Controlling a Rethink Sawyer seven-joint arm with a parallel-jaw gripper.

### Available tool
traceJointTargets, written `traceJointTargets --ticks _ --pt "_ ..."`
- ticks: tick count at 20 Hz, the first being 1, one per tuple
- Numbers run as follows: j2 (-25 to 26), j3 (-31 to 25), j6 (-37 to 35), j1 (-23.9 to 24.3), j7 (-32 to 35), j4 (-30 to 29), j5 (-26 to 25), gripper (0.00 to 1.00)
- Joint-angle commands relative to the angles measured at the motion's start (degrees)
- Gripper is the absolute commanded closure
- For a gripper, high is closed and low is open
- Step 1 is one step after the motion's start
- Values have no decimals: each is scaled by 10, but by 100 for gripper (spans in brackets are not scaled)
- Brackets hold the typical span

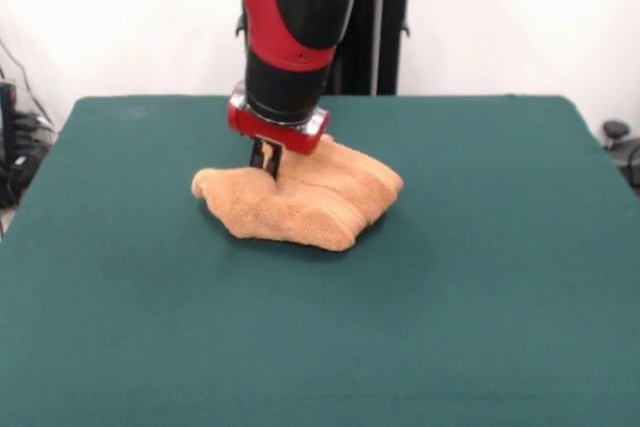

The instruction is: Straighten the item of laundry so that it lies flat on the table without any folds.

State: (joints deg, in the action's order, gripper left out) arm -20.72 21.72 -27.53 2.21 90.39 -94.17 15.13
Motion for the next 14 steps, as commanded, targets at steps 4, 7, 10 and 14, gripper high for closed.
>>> traceJointTargets --ticks 4,7,10,14 --pt "-52 21 -338 -58 177 99 0 100" --pt "-70 37 -416 -68 199 124 -1 100" --pt "-76 49 -478 -72 216 150 0 100" --pt "-64 62 -541 -74 224 204 -10 100"
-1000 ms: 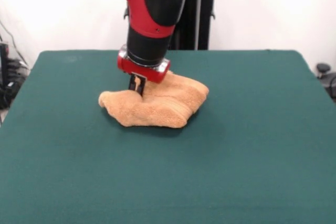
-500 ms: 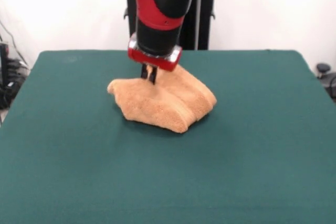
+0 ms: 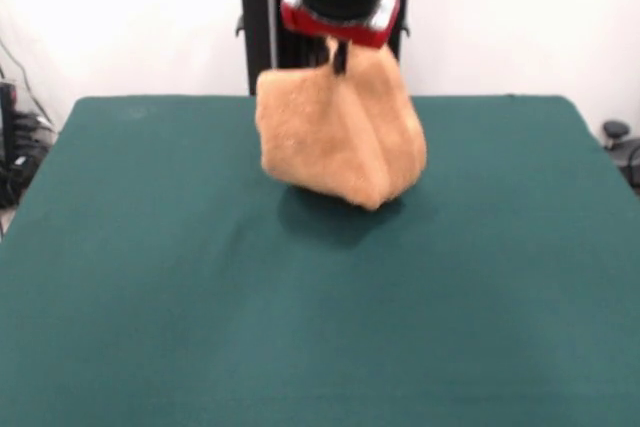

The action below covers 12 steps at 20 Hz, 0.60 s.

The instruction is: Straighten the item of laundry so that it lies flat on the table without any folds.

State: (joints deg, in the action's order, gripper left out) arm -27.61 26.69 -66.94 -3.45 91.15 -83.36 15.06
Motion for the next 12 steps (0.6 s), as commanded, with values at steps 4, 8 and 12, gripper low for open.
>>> traceJointTargets --ticks 4,8,12 --pt "35 -3 -127 -4 228 121 5 100" --pt "89 -19 -126 19 236 184 4 100" --pt "135 -20 -118 31 221 246 -20 100"
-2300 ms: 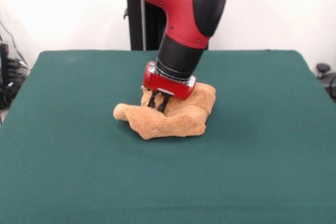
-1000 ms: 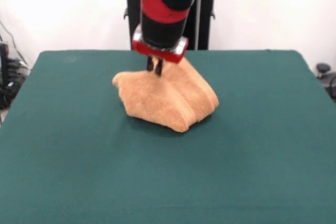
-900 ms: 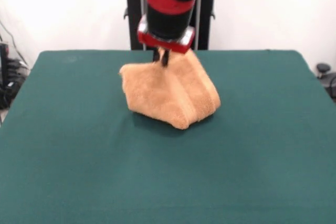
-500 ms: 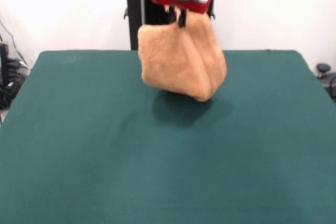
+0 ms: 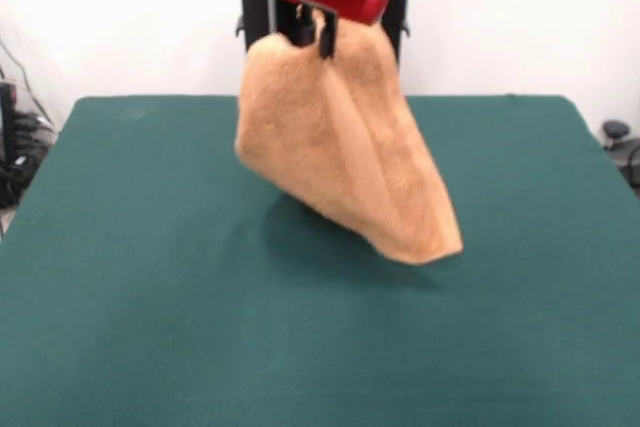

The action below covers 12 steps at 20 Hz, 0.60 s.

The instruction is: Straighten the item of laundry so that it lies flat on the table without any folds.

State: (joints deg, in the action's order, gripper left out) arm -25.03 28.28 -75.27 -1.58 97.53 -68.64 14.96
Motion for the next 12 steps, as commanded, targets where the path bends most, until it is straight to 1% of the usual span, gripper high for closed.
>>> traceJointTargets --ticks 1,4,7,9,12 --pt "117 -38 -34 16 154 109 -19 100" --pt "126 -43 -46 24 141 126 -19 100" --pt "113 -36 -58 23 141 125 -15 100" --pt "89 -25 -60 14 141 108 -17 100" --pt "51 -15 -59 17 106 82 -27 100"
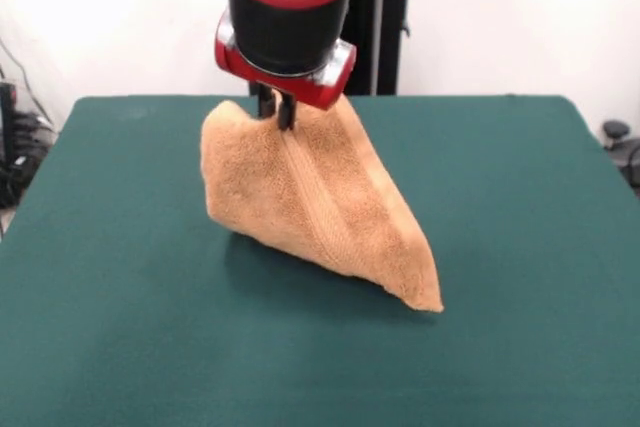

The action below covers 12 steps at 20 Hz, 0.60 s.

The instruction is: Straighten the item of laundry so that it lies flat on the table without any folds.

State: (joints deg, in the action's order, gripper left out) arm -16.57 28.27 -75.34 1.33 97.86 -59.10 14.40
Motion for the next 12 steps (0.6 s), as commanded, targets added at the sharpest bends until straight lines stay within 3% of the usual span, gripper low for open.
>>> traceJointTargets --ticks 1,7,9,12 --pt "-36 -13 -44 0 78 -5 -32 100" --pt "-2 -31 -147 96 -63 135 -79 100" --pt "7 -41 -175 117 -89 175 -87 100" --pt "-6 -48 -189 133 -95 190 -94 100"
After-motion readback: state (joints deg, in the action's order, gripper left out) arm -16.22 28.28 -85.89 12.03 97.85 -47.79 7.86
